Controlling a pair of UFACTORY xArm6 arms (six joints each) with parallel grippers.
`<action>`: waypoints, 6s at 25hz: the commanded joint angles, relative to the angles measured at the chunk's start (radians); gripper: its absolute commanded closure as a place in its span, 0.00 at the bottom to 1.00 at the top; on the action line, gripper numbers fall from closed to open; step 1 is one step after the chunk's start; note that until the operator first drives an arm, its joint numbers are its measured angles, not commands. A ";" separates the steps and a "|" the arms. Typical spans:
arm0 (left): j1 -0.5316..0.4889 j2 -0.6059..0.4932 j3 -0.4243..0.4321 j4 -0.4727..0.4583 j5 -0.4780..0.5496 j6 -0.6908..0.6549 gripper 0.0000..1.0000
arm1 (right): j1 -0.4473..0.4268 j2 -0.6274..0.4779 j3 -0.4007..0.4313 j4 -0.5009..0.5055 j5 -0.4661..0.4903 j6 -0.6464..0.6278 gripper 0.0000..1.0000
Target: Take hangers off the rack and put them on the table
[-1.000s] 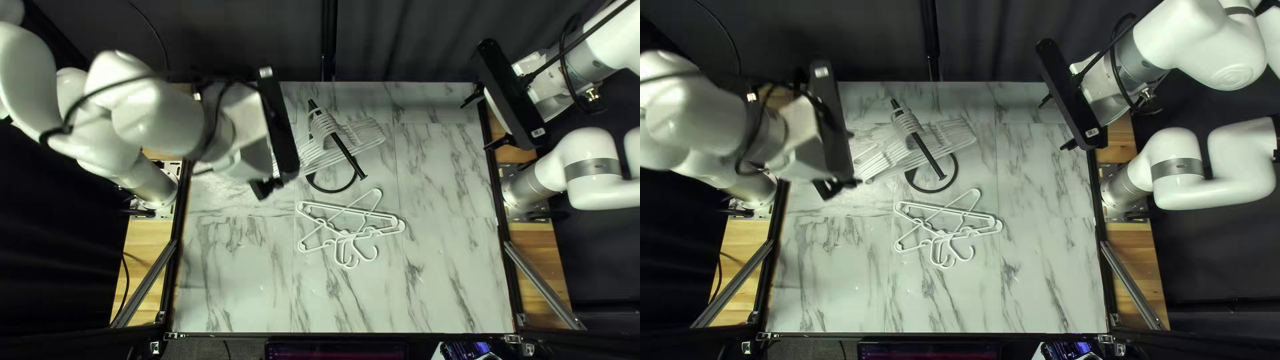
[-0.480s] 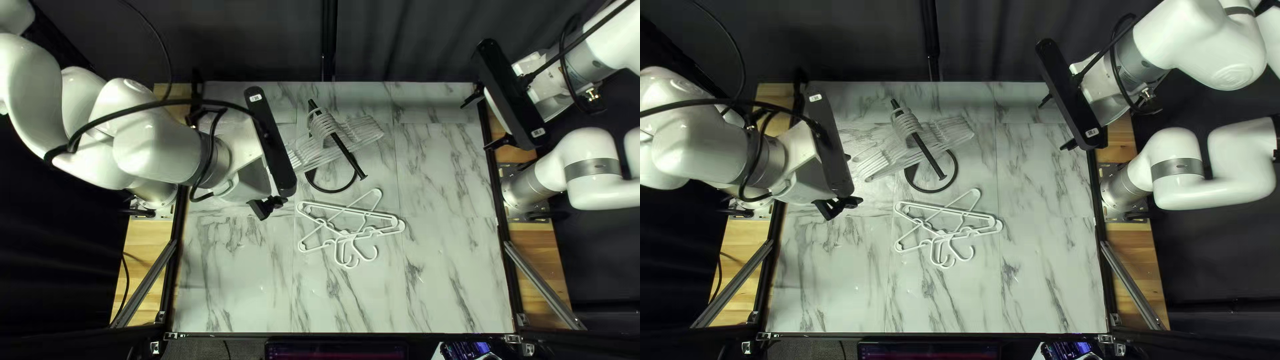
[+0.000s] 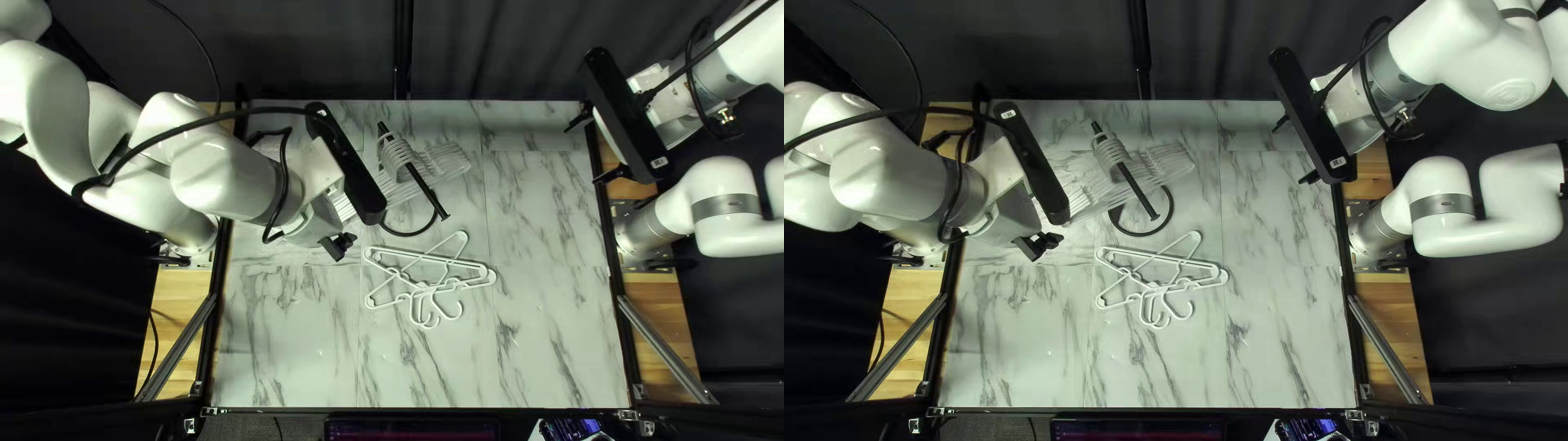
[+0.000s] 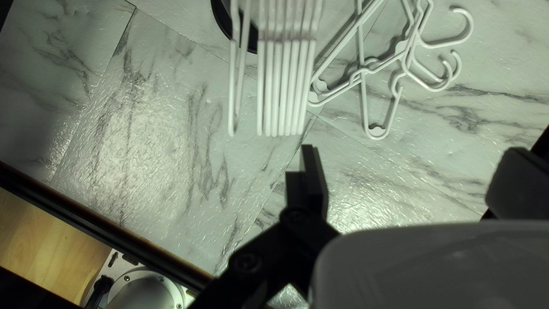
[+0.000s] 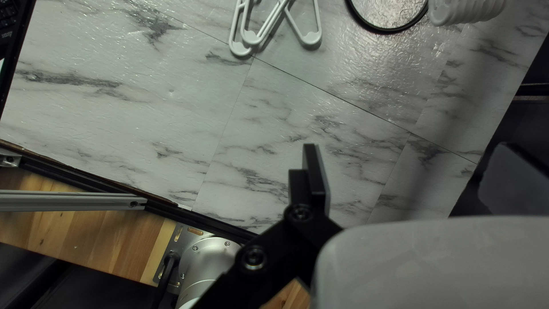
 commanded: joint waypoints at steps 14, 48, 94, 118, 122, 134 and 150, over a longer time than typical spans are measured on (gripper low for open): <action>0.082 0.066 0.127 -0.054 -0.262 0.148 0.00 | 0.000 0.000 0.000 0.000 0.000 0.000 0.00; 0.156 0.052 0.246 -0.122 -0.416 0.257 0.00 | 0.000 0.000 0.000 0.000 0.000 0.000 0.00; 0.154 0.058 0.236 -0.134 -0.415 0.272 0.00 | 0.000 0.000 0.000 0.000 0.000 0.000 0.00; 0.166 0.078 0.247 -0.153 -0.457 0.292 0.00 | 0.000 0.000 0.000 0.000 0.000 0.000 0.00; 0.168 0.079 0.247 -0.154 -0.458 0.294 0.00 | 0.000 0.000 0.000 0.000 0.000 0.000 0.00; 0.166 0.086 0.242 -0.146 -0.459 0.293 0.75 | 0.000 0.000 0.000 0.000 0.000 0.000 0.00; 0.150 0.090 0.171 -0.105 -0.376 0.274 1.00 | 0.000 0.000 0.000 0.000 0.000 0.000 0.00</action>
